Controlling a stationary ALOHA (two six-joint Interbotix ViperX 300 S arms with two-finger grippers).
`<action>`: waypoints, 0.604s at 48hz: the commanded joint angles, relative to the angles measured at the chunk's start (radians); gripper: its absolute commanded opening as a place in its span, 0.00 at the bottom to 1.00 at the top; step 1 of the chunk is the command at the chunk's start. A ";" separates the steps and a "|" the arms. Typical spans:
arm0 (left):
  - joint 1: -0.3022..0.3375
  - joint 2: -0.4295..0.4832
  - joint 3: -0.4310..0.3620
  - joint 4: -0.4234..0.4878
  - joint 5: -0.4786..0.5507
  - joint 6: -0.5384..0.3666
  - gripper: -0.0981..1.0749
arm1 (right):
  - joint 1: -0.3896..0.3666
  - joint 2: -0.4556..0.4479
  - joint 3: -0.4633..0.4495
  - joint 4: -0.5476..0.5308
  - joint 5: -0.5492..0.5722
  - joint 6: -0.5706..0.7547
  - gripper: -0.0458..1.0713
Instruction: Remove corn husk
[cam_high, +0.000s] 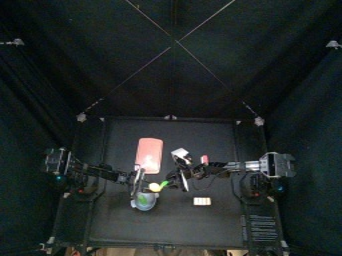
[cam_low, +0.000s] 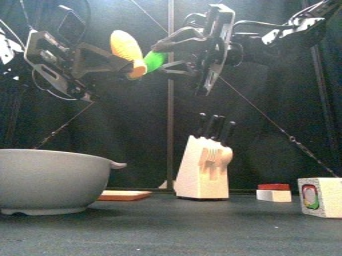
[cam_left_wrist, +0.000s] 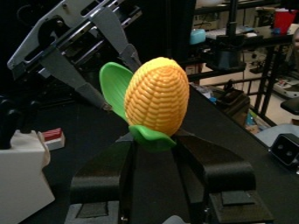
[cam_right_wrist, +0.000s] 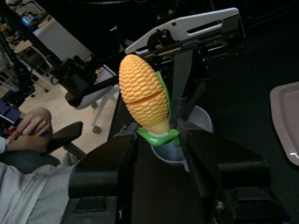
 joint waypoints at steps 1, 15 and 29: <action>-0.003 -0.011 -0.006 0.003 -0.008 0.002 0.58 | -0.011 -0.048 -0.006 0.005 -0.005 -0.003 0.30; -0.002 -0.025 0.008 0.003 -0.008 0.002 0.58 | -0.020 -0.081 0.028 0.005 -0.005 -0.003 0.30; -0.002 -0.044 0.029 0.005 -0.008 0.002 0.58 | -0.021 -0.097 0.052 0.018 -0.005 -0.003 0.30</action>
